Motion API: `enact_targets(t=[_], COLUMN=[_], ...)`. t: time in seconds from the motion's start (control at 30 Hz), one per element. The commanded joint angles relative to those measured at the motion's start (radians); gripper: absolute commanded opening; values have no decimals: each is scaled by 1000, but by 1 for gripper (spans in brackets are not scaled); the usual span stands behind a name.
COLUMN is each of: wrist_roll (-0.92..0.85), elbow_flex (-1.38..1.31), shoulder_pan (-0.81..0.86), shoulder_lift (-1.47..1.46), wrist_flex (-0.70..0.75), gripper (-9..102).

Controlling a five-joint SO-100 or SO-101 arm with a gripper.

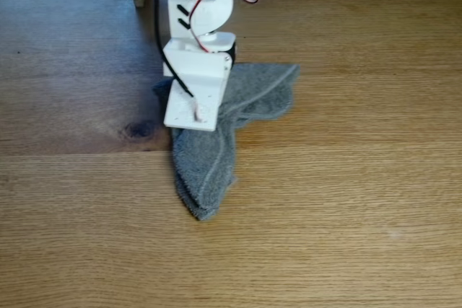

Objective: Clean the area in front of the robot

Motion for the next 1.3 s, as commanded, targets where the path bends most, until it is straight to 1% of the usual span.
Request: enact_targets(t=[0.0, 0.13, 0.2, 0.3, 0.47, 0.57, 0.63, 0.73, 0.83, 0.93, 1.03, 1.1, 1.27], wrist_roll=[17, 17, -2, -63, -242, -331, -360, -357, -296, -213, -132, -101, -92], elbow_flex=[-20, -20, -20, -20, -28, -34, -35, -35, -26, -23, -21, -21, -31], shoulder_pan=[-133, -239, -264, -261, -149, -48, 25, 130, 219, 262, 273, 252, 189], shoulder_lift=[198, 183, 135, 17, -204, -307, -341, -353, -325, -273, -189, -120, 112], wrist_flex=[26, -11, -71, -206, -466, -540, -558, -534, -436, -304, -144, -57, -34], gripper=[0, 0, 0, 0, 0, 0, 0, 0, 0, 0, 0, 0, 0])
